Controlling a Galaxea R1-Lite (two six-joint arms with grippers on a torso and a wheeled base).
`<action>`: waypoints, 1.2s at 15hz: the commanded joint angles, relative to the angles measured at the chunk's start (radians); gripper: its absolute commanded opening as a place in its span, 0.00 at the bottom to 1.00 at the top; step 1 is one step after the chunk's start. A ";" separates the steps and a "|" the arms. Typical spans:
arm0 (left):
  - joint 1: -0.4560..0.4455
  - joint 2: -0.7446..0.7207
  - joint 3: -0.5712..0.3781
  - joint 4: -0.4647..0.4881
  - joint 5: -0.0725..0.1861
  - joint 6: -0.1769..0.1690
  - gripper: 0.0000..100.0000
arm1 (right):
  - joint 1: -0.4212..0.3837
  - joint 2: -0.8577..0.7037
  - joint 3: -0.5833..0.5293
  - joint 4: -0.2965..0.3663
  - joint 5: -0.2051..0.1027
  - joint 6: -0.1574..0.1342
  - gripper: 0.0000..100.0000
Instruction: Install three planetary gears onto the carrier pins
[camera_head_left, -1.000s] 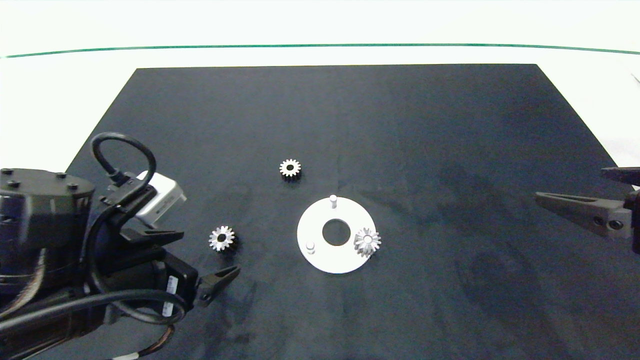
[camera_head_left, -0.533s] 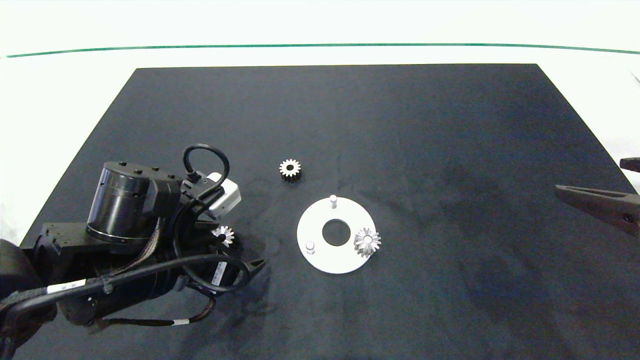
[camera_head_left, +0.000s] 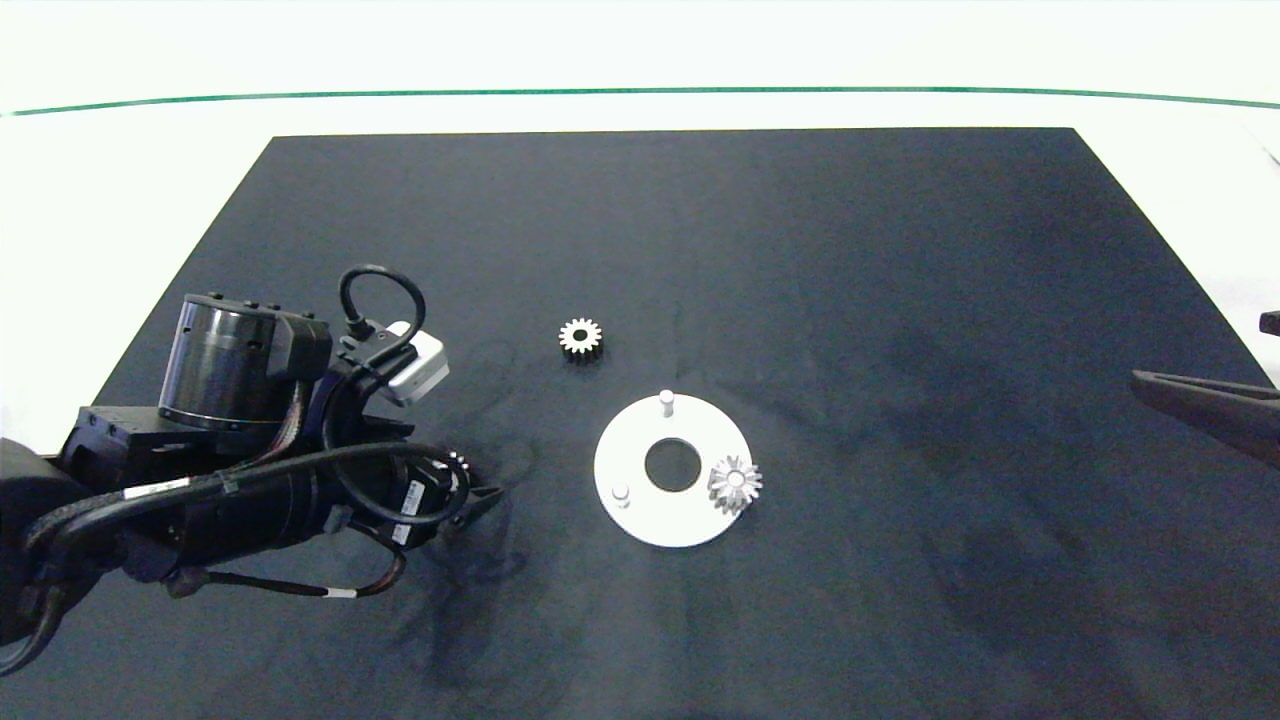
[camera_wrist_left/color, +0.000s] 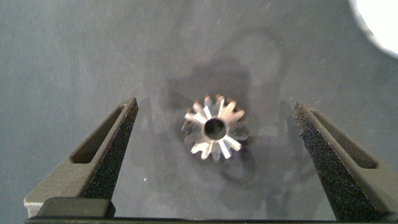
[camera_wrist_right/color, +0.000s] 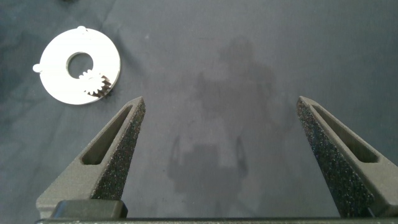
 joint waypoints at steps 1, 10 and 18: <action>0.010 -0.006 0.010 0.001 0.002 0.001 1.00 | 0.002 -0.001 0.005 0.001 -0.002 0.000 1.00; -0.003 0.010 -0.026 0.066 0.008 0.009 1.00 | 0.002 -0.003 0.005 0.001 -0.002 -0.010 1.00; -0.017 0.028 -0.030 0.068 0.014 0.018 1.00 | 0.002 -0.012 0.005 0.001 -0.002 -0.014 1.00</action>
